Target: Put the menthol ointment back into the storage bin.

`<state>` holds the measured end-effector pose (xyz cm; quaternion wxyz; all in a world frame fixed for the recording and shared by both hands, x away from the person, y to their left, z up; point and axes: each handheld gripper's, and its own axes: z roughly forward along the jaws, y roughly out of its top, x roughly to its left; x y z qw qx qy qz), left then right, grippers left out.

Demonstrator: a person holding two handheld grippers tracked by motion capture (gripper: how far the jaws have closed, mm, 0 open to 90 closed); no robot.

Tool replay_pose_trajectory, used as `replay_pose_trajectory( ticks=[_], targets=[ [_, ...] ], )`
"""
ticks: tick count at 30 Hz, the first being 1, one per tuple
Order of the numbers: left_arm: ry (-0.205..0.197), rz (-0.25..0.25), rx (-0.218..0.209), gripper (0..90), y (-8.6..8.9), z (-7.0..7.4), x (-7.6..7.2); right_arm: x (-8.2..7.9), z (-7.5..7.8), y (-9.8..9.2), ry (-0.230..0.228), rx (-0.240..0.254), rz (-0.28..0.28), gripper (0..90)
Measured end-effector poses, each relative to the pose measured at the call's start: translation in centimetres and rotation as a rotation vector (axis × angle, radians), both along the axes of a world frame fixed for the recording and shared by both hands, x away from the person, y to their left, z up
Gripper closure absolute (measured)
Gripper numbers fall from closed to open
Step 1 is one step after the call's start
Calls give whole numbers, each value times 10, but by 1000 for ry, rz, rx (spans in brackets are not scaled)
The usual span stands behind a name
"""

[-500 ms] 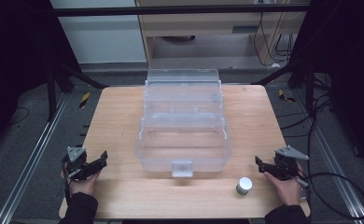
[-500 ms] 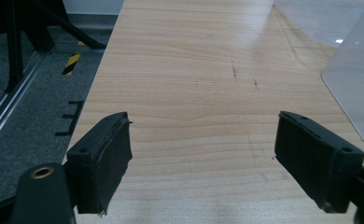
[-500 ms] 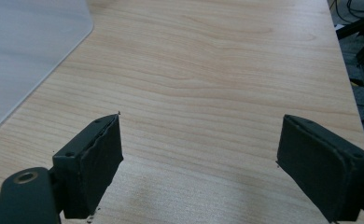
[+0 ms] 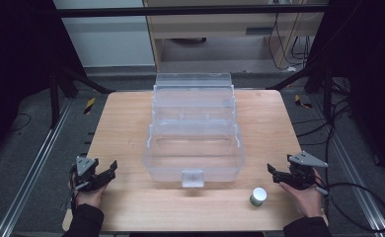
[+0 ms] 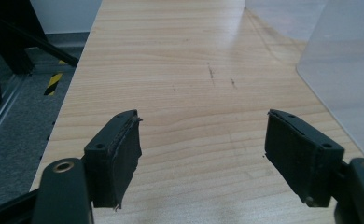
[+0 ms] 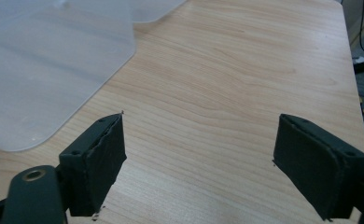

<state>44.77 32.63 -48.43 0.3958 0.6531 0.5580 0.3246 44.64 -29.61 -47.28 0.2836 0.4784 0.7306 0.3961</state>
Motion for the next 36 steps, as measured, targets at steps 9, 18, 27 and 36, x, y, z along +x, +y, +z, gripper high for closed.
replay_pose_trajectory(
  ticks=[9,18,27,36],
  targets=[
    [20,18,43,228,-1,-1,1,3,18,6,31,-24,81,216],
    [40,10,38,231,-1,-1,3,5,57,7,27,-57,175,218],
    [48,6,42,232,-1,-1,3,10,74,17,106,-118,302,216],
    [65,7,46,233,-1,-2,5,12,90,31,165,-174,415,202]
  ],
)
